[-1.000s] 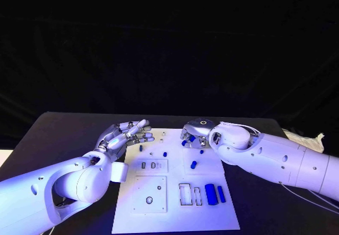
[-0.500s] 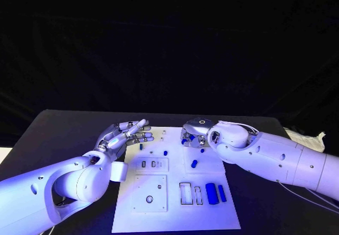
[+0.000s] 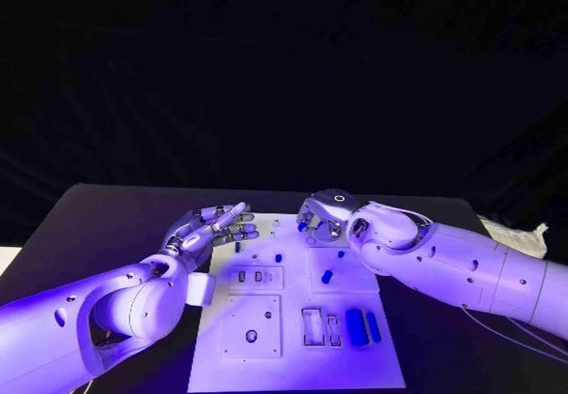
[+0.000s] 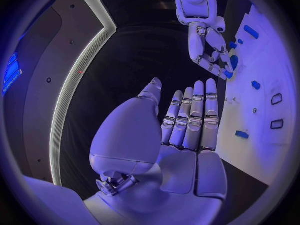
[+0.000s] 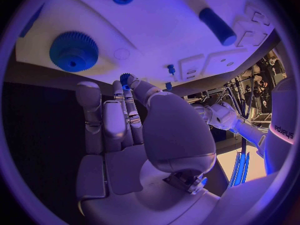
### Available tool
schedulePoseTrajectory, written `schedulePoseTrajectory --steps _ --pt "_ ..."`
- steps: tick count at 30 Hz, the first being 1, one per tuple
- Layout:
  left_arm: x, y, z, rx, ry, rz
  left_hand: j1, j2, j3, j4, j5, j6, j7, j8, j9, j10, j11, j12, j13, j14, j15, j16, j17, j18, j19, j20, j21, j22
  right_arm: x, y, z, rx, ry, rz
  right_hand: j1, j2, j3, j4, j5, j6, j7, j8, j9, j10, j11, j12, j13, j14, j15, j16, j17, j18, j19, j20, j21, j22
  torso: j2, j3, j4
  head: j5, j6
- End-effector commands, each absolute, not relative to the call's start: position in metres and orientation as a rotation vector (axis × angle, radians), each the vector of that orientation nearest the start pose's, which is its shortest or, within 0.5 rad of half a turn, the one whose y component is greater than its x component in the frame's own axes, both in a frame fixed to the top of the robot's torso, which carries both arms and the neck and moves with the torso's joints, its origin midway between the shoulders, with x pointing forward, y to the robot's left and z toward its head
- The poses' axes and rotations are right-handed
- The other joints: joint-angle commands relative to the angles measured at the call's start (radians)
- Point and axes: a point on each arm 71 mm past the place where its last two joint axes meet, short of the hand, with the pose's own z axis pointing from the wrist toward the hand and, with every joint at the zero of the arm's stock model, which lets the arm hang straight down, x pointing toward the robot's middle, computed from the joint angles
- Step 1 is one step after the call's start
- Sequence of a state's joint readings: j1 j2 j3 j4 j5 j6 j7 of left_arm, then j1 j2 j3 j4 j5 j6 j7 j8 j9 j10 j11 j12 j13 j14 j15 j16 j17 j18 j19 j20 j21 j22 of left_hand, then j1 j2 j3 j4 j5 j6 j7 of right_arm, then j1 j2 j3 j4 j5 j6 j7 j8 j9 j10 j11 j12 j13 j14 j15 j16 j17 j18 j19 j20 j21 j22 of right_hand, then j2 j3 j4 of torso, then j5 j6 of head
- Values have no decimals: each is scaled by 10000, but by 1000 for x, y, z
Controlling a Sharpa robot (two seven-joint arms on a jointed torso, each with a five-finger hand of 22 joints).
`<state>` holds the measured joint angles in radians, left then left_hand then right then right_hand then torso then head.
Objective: Assemble the parts on the task board
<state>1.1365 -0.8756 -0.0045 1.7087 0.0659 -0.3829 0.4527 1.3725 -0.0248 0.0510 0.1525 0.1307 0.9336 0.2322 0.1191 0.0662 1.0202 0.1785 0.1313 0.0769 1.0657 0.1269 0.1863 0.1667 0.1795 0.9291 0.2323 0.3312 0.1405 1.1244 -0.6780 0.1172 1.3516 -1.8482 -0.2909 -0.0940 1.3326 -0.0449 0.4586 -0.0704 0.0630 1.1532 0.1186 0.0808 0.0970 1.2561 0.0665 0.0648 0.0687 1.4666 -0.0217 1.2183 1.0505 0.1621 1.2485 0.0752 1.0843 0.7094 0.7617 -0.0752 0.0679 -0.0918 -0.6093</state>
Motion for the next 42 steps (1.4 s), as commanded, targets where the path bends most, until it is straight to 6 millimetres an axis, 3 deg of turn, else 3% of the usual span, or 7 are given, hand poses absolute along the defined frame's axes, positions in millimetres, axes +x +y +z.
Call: schedulePoseTrajectory --steps 1,7,15,20,24,32,42 --pt "448 174 -176 -11927 13904 -16960 22 81 -6 -52 -34 -38 86 -63 -10 -10 33 -49 -14 -5 51 -46 12 7 18 40 -37 -11 522 -162 -165 -3276 13731 5067 114 21 122 8 80 -36 98 -48 -19 67 -69 -45 -8 339 -29 60 -5 -148 -33 -6 88 28 18 -22 21 7 43" --pt "448 174 -176 -11928 13915 -16969 32 86 -3 -63 -33 -38 86 -65 -10 -10 34 -53 -14 -4 51 -50 16 7 18 41 -39 -12 532 -156 -164 -3038 13590 4979 113 -41 216 17 112 -125 142 -121 -26 -60 -20 -51 -28 326 6 91 14 -150 -77 23 135 62 48 -34 33 33 84" --pt "448 176 -176 -11941 13895 -16914 32 86 -3 -63 -33 -38 86 -65 -10 -10 34 -53 -14 -4 51 -50 16 7 18 41 -39 -12 540 -141 -169 -3085 13799 4945 102 -81 249 25 117 -152 158 -141 -25 -106 -2 -49 -31 324 21 115 36 -152 -92 38 169 94 100 -56 159 -36 84" --pt "447 175 -176 -11933 13910 -16948 49 88 -2 -85 -34 -39 87 -70 -9 -10 35 -59 -15 -1 52 -57 23 8 19 42 -44 -16 542 -134 -173 -3251 13976 4942 91 -93 256 34 114 -161 162 -146 -25 -121 4 -48 -31 322 26 118 34 -152 -98 44 178 101 121 -79 196 -75 66" --pt "448 174 -176 -11935 13915 -16952 49 88 -2 -85 -34 -39 87 -70 -9 -10 35 -59 -15 -1 52 -57 23 8 19 42 -44 -16 541 -129 -175 -3457 14164 4999 81 -104 257 40 111 -164 164 -148 -24 -126 6 -46 -31 323 29 131 49 -154 -97 48 191 118 135 -81 175 -77 63" --pt "449 175 -176 -11945 13909 -16924 49 88 -2 -85 -34 -39 87 -70 -9 -10 35 -59 -15 -1 52 -57 23 8 19 42 -44 -16 540 -123 -179 -3723 14418 5095 56 -129 252 55 103 -163 163 -147 -20 -127 8 -39 -28 322 34 139 53 -153 -108 54 199 120 160 -70 189 -69 33" --pt "449 174 -176 -11943 13917 -16939 49 88 -2 -85 -34 -39 87 -70 -9 -10 35 -59 -15 -1 52 -57 23 8 19 42 -44 -16 541 -117 -182 -3745 14510 5080 27 -147 247 77 96 -165 163 -148 -17 -131 11 -36 -25 321 38 147 57 -151 -119 61 208 123 177 -83 194 -59 26"
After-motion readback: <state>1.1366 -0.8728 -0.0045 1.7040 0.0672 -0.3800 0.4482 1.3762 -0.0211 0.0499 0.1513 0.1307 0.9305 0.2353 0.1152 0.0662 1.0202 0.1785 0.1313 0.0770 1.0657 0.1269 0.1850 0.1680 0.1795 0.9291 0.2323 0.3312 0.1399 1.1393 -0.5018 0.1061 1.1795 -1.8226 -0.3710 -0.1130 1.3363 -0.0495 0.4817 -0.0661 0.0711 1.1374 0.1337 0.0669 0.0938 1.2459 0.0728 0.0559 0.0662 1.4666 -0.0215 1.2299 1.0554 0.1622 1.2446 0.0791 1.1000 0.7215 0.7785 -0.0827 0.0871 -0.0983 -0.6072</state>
